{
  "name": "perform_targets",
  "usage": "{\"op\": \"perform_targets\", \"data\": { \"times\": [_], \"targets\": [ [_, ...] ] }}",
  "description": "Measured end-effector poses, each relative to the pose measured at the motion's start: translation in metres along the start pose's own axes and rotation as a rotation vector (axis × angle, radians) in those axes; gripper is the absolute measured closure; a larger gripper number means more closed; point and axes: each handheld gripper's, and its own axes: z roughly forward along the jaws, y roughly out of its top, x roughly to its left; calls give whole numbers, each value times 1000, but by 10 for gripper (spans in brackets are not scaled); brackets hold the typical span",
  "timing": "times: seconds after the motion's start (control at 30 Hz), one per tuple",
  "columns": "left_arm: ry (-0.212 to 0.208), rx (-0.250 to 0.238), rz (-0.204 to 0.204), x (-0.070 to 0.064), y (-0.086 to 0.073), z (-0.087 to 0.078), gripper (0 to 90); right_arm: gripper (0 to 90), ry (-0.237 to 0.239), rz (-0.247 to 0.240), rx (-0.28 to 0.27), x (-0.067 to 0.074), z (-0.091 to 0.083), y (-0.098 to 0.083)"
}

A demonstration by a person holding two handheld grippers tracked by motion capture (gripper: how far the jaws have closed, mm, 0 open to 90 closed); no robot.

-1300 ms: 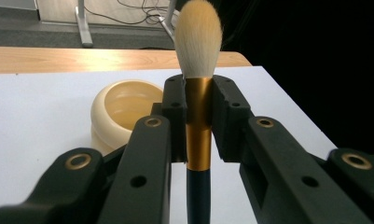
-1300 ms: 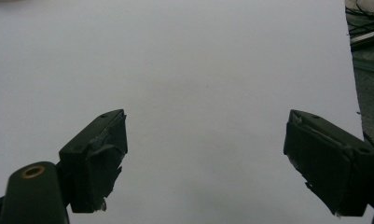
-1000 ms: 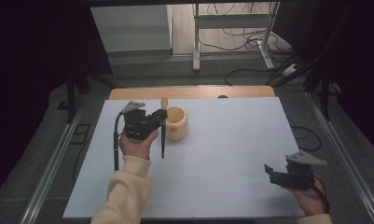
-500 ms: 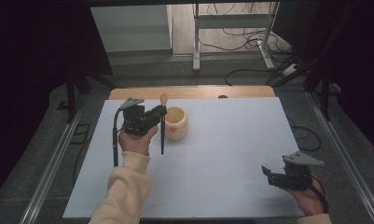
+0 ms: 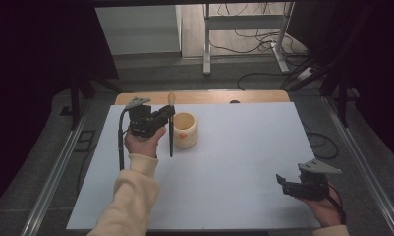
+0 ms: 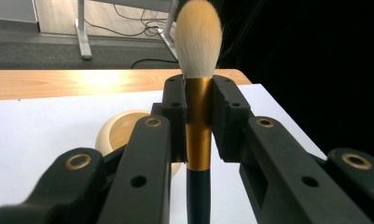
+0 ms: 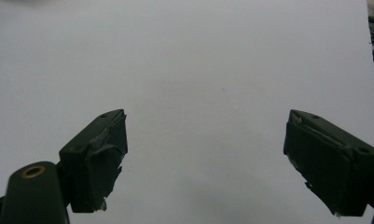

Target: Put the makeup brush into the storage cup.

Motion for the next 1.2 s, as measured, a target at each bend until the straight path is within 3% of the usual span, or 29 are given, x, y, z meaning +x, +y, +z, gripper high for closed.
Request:
{"op": "perform_targets", "data": {
  "times": [1.2],
  "targets": [
    [-3,7,32,0,20,22,774,138,-3,4,8,-2,1,-1]
  ]
}}
